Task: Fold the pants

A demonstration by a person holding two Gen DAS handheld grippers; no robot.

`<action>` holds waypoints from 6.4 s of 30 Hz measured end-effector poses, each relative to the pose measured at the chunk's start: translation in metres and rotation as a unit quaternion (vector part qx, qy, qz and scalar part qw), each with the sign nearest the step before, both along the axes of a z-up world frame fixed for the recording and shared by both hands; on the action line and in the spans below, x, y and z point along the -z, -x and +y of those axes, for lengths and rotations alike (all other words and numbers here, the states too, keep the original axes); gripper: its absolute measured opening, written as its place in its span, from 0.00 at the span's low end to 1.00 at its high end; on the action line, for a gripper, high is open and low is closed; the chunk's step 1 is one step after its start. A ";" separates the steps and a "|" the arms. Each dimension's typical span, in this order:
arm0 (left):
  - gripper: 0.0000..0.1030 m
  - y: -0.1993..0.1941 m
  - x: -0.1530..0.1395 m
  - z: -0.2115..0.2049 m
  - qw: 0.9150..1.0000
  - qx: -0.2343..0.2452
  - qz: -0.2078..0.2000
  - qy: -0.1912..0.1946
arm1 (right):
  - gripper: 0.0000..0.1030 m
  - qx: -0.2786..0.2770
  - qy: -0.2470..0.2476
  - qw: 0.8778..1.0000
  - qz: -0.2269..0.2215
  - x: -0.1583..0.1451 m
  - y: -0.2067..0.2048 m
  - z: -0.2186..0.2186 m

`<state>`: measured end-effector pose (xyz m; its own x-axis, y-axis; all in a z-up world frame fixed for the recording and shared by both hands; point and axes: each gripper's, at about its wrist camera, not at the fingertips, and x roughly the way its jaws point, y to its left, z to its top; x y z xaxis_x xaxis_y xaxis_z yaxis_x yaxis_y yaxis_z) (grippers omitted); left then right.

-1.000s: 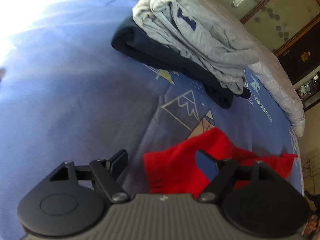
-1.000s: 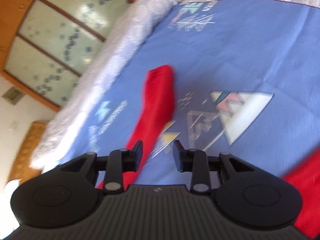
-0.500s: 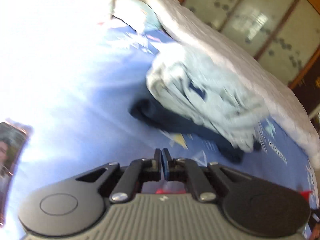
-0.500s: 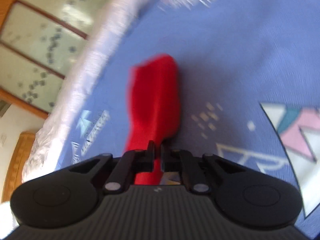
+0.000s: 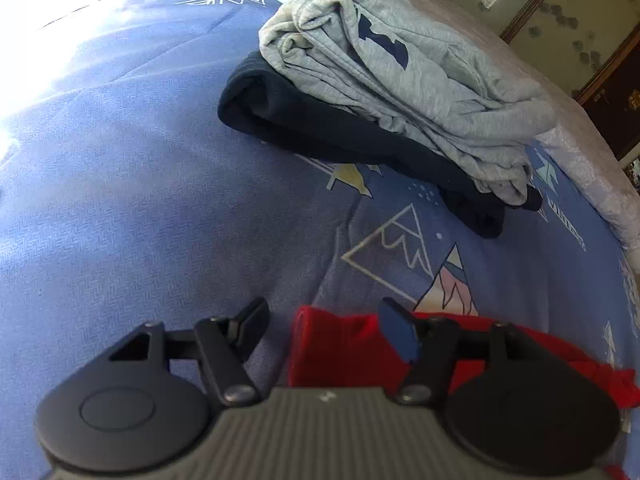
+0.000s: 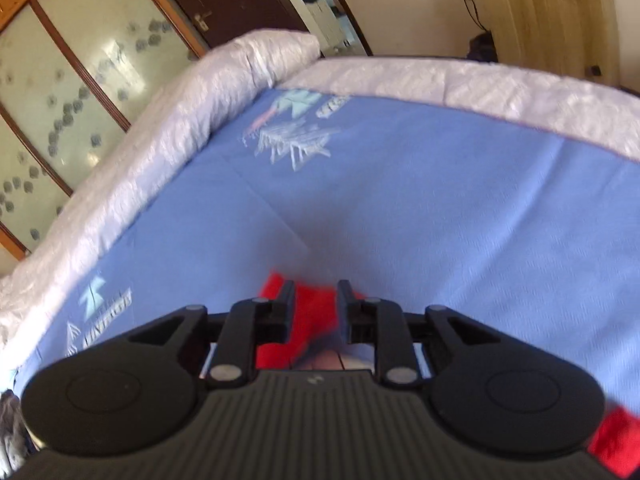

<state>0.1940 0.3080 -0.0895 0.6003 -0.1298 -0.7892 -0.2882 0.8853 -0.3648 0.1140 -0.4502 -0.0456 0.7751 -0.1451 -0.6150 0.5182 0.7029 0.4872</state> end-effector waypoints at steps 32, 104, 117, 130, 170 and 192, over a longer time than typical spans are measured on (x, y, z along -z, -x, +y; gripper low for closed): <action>0.25 0.015 -0.027 -0.035 0.996 0.053 -0.027 -0.059 | 0.33 0.030 -0.025 0.999 -0.025 0.014 0.147 -0.081; 0.41 -0.024 -0.006 -0.039 0.994 -0.005 -0.031 -0.101 | 0.26 0.004 0.057 0.998 0.030 0.018 -0.065 -0.001; 0.67 0.111 -0.036 -0.009 0.998 0.039 -0.042 0.008 | 0.39 -0.389 -0.189 0.901 -0.038 -0.002 0.017 0.222; 0.10 0.169 -0.004 -0.010 0.993 0.041 -0.019 0.114 | 0.05 -0.426 -0.225 0.876 0.038 0.033 0.018 0.342; 0.53 0.245 -0.009 -0.048 0.983 -0.031 -0.010 0.178 | 0.29 0.005 -0.185 0.982 -0.036 0.044 0.261 0.006; 0.05 0.218 0.000 -0.037 0.971 -0.071 -0.008 0.230 | 0.05 0.072 -0.204 0.975 -0.048 0.057 0.254 -0.027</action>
<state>-0.0242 0.2705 -0.0894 0.6495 -0.3807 -0.6582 -0.3865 0.5801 -0.7170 -0.1396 -0.4775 -0.1028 0.8214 -0.0153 -0.5702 0.5358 0.3636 0.7621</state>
